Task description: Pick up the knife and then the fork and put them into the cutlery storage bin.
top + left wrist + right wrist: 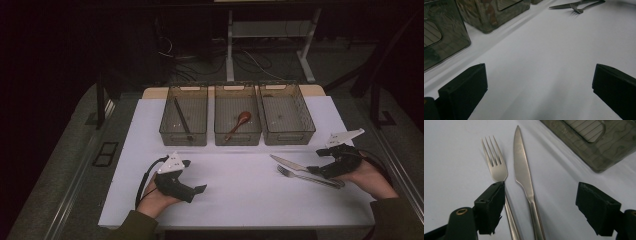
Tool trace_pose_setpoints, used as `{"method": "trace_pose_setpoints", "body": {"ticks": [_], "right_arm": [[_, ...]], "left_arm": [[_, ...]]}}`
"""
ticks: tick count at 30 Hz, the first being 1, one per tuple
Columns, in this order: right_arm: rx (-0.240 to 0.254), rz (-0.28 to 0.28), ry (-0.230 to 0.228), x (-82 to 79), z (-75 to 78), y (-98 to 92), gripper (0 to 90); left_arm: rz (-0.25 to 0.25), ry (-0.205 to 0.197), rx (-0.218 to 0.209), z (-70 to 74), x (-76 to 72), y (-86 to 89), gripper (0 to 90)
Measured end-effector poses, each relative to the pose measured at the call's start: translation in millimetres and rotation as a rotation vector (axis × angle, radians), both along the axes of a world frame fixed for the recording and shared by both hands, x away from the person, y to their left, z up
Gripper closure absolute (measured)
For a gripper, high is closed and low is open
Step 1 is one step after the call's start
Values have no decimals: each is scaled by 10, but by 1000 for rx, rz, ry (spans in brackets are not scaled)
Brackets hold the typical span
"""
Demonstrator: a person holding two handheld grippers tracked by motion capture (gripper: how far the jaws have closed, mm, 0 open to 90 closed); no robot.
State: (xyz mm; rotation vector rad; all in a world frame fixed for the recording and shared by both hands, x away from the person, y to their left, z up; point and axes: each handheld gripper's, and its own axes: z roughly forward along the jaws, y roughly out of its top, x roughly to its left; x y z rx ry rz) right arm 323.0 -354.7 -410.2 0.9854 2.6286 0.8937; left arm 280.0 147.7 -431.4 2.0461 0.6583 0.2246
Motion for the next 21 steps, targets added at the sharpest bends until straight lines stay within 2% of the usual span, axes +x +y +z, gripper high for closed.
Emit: {"method": "trace_pose_setpoints", "body": {"ticks": [2,3,11,14,16,21], "right_arm": [[-43,22,13,30,1,35,260],[-69,33,26,45,3,56,305],[-162,112,131,147,8,158,502],[-211,138,156,178,4,200,552],[-252,156,156,200,-3,218,580],[-317,184,191,238,-38,261,638]], "left_arm": [[-1,1,-1,0,-1,0,0],[-1,1,0,0,-1,0,0],[-3,4,2,0,-3,-2,0],[-3,5,-1,-2,-2,-2,0],[-2,6,-4,-2,-1,-1,0],[-2,7,-6,-2,0,3,0]]}}
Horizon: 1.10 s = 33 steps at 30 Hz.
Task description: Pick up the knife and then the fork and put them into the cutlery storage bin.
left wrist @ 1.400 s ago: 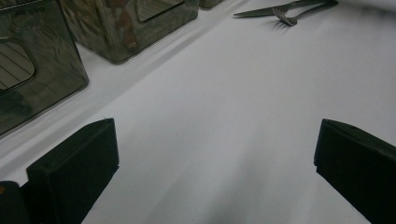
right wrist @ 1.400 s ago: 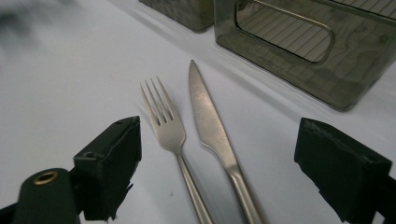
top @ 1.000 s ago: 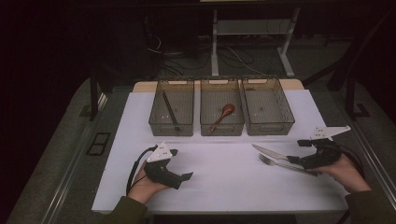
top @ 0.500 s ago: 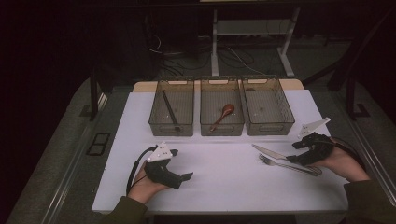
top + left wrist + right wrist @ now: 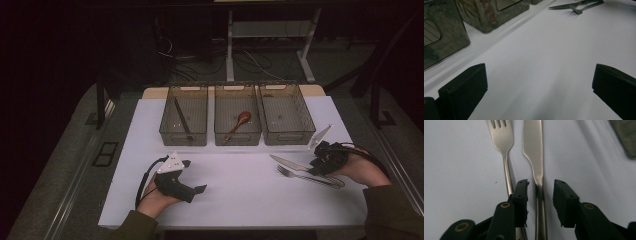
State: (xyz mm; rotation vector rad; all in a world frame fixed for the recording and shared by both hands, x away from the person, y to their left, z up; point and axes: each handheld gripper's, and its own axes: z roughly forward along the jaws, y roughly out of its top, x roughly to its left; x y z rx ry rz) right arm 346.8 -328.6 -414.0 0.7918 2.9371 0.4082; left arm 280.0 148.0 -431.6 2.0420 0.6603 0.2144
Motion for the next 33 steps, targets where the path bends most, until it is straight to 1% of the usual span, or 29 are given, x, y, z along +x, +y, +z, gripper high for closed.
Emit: {"method": "trace_pose_setpoints", "body": {"ticks": [1,4,6,7,11,14,15,18,19,22,23,26,28,31,33], "right_arm": [[-9,1,13,3,-10,14,647],[-48,17,28,25,-36,49,682],[-63,28,40,39,-49,63,716],[-76,30,52,42,-54,74,723],[-95,29,63,61,-63,102,760],[-113,37,77,83,-64,122,762],[-114,33,83,86,-64,129,763],[-123,49,92,101,-67,141,765],[-132,55,88,106,-69,145,767],[-130,54,98,94,-66,163,780],[-142,67,87,104,-68,159,783],[-151,71,93,114,-67,172,787],[-150,73,95,118,-67,173,789],[-146,77,87,109,-65,164,790],[-137,75,86,102,-62,155,790]], "left_arm": [[0,0,0,-1,0,-2,0],[-2,1,0,-1,-2,-4,0],[0,1,-1,-2,-1,-3,0],[0,1,-1,-2,-1,-3,0],[-3,0,3,-5,-1,-5,0],[-3,1,4,-5,-2,-7,0],[-3,0,4,-5,-2,-6,0],[-3,1,3,-5,-3,-6,0],[-4,1,3,-6,-3,-7,0],[-5,1,6,-7,-5,-12,0],[-5,1,6,-7,-7,-13,0],[-7,0,7,-10,-5,-17,0],[-9,-1,7,-6,-9,-17,0],[-10,-3,4,-3,-9,-16,0],[-11,-3,3,-2,-8,-16,0]]}}
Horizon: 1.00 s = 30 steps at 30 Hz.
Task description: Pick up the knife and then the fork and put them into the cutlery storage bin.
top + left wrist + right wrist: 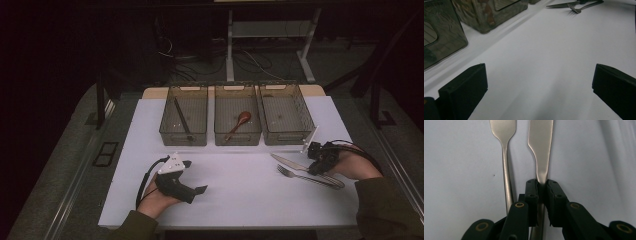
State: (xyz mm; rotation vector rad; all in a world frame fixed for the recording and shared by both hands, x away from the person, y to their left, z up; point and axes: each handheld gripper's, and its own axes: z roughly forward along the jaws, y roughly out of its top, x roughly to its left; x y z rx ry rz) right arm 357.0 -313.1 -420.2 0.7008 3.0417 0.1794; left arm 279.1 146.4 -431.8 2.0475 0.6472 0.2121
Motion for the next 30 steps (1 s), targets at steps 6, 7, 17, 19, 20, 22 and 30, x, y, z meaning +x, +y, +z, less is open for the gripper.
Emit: {"method": "trace_pose_setpoints", "body": {"ticks": [6,7,17,19,20,22,30], "right_arm": [[50,-17,-14,-9,6,-74,790],[63,-15,-17,-14,12,-87,790],[268,-55,-78,-77,180,-280,790],[303,-71,-89,-88,212,-315,790],[321,-83,-99,-95,230,-333,790],[376,-100,-102,-105,258,-374,790],[485,-149,-144,-106,300,-479,795]], "left_arm": [[1,0,-1,0,1,0,0],[2,0,-1,0,1,1,0],[6,-6,-9,8,1,16,0],[11,-10,-20,12,1,23,0],[12,-10,-21,16,2,28,0],[13,-11,-20,18,3,34,0],[10,-13,-22,17,5,35,0]]}}
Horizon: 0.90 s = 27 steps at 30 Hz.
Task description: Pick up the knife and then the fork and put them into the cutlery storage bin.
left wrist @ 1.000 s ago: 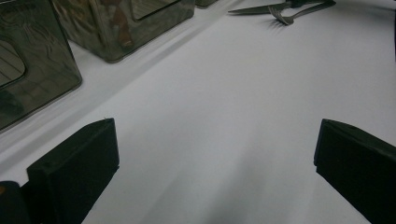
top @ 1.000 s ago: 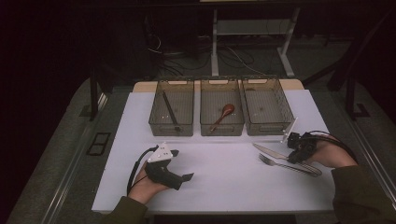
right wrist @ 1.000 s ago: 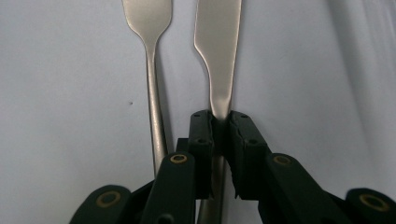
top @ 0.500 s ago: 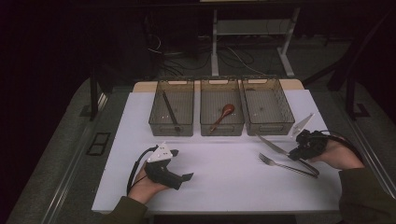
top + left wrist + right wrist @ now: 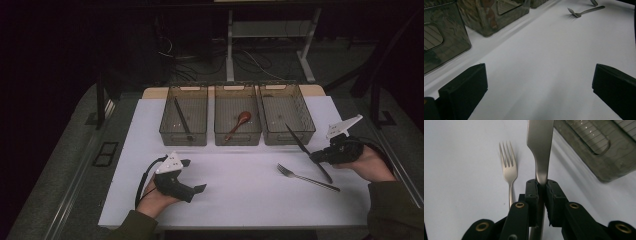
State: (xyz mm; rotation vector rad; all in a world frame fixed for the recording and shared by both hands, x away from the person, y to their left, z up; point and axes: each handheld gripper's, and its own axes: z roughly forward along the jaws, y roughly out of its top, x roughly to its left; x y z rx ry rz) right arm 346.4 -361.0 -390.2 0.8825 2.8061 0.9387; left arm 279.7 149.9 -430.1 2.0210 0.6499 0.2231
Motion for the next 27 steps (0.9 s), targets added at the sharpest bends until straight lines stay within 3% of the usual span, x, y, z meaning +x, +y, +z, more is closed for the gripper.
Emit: {"method": "trace_pose_setpoints", "body": {"ticks": [6,16,23,27], "right_arm": [[70,-45,-46,-4,74,-65,795],[225,-196,-139,26,236,-158,795],[272,-290,-200,74,403,-143,795],[292,-311,-238,127,528,-96,795]], "left_arm": [[-1,-1,0,1,-2,-3,0],[4,-5,-11,3,-2,2,0],[5,-5,-10,3,-1,1,0],[5,-6,-13,6,-1,1,0]]}}
